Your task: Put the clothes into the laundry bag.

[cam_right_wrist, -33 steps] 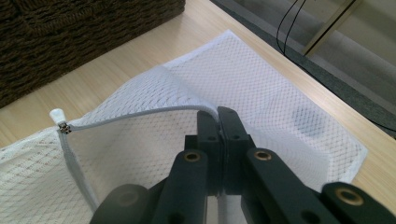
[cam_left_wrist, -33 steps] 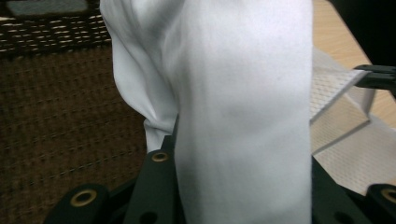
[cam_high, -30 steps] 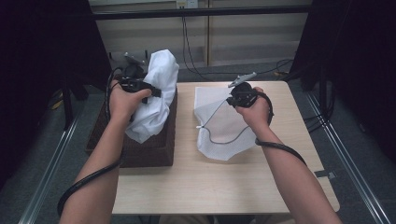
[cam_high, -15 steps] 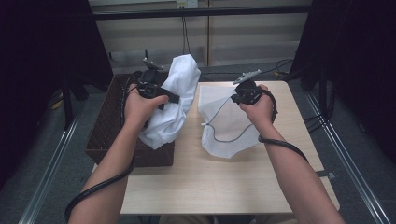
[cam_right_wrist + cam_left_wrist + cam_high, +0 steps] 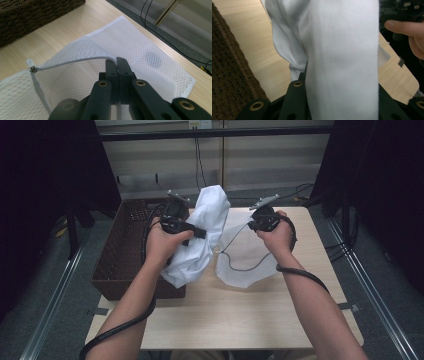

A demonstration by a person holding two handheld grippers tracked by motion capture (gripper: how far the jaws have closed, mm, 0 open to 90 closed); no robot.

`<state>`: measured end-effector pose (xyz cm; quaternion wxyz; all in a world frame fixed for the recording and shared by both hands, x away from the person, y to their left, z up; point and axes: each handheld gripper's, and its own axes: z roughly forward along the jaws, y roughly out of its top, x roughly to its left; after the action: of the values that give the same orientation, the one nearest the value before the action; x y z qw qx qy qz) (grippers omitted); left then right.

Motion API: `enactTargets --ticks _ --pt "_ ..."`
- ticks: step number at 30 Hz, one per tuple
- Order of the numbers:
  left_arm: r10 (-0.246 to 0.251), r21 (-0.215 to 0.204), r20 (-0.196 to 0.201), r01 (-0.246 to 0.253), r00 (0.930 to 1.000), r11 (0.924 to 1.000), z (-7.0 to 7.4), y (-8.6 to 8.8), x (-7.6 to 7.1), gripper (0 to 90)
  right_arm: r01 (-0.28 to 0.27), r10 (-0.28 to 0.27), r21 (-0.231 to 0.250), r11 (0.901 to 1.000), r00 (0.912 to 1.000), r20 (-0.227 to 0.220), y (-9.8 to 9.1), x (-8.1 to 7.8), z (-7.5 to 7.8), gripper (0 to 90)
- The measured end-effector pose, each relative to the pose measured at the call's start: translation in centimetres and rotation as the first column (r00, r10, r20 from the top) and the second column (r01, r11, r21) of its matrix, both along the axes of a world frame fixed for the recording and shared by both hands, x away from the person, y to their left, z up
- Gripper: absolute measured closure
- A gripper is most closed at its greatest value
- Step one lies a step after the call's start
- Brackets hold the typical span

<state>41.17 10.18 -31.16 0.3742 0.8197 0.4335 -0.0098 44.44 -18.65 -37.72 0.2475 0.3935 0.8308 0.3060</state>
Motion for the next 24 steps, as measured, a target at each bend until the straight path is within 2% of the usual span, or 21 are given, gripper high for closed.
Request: enactTargets --ticks 12,24 --pt "-0.070 -0.015 -0.017 0.069 0.9974 0.9975 -1.3 -2.4 -1.9 69.3 0.009 -0.009 0.001 1.0000 1.0000 0.004 -0.2 0.3 0.3 89.3" --pt "-0.113 -0.030 -0.035 0.112 0.9930 0.9933 -3.2 -3.6 -2.8 69.3 0.016 -0.016 -0.002 0.9999 0.9998 0.008 -0.3 0.4 0.5 89.3"
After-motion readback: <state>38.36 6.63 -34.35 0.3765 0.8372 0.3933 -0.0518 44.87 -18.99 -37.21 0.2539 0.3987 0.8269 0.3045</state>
